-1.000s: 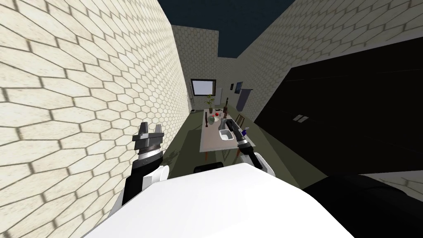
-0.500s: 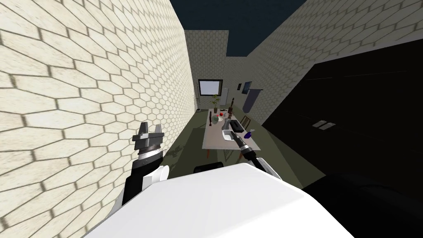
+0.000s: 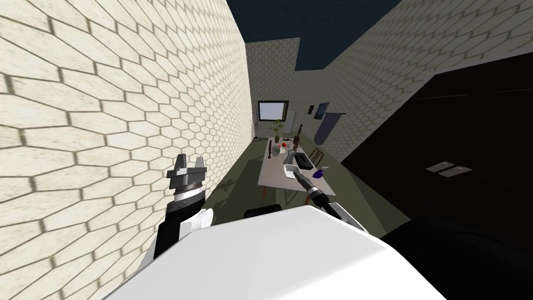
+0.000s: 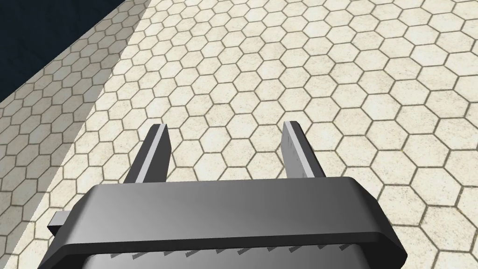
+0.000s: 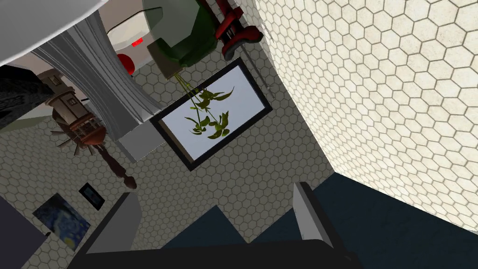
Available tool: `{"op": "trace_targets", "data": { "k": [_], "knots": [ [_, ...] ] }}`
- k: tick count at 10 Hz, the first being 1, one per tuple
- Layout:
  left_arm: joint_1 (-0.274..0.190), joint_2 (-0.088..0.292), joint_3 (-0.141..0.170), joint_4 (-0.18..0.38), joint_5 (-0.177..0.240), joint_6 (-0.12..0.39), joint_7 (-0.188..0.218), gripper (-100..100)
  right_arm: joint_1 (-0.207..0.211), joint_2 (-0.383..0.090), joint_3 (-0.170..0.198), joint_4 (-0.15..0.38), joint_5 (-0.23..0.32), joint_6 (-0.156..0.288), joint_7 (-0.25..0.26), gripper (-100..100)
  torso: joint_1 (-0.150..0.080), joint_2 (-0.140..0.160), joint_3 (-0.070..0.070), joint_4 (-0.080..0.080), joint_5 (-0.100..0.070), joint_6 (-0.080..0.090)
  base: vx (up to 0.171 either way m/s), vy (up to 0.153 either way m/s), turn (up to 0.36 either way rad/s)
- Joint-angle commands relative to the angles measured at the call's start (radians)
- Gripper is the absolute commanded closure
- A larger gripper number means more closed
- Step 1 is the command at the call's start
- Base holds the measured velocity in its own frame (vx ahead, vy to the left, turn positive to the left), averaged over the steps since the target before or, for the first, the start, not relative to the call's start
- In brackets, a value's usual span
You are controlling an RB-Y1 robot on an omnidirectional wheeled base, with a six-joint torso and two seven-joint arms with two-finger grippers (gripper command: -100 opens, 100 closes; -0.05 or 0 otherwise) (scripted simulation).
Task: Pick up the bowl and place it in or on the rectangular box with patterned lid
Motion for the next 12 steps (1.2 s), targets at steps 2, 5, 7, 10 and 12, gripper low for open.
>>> {"op": "trace_targets", "data": {
  "k": [2, 5, 7, 10, 12],
  "knots": [
    [0.000, 0.000, 0.000, 0.000, 0.000, 0.000, 0.000, 0, 0.010, -0.049, 0.005, 0.063, 0.020, 0.054, 0.068, -100, 0.000, -0.001, 0.000, 0.000, 0.000, 0.001, -0.040, -0.025, 0.195],
    [0.000, 0.000, 0.000, 0.000, 0.000, 0.000, 0.000, 0, 0.030, -0.105, 0.016, 0.131, 0.043, 0.113, 0.142, -100, -0.001, -0.002, -0.001, 0.000, 0.000, 0.001, -0.037, -0.024, 0.276],
    [0.000, 0.000, 0.000, 0.000, 0.000, 0.000, 0.000, 0, 0.039, -0.131, 0.023, 0.164, 0.053, 0.142, 0.186, -100, 0.000, -0.002, -0.001, 0.000, 0.000, 0.001, -0.026, -0.016, 0.208],
    [0.000, 0.000, 0.000, 0.000, 0.000, 0.000, 0.000, 0, 0.056, -0.180, 0.042, 0.225, 0.070, 0.201, 0.260, -100, -0.001, -0.002, -0.001, 0.000, 0.000, 0.001, -0.034, -0.021, 0.280],
    [0.000, 0.000, 0.000, 0.000, 0.000, 0.000, 0.000, 0, 0.064, -0.202, 0.053, 0.254, 0.077, 0.230, 0.304, -100, -0.002, -0.003, -0.001, 0.000, 0.000, 0.000, -0.023, -0.028, 0.295]
  ]
}}
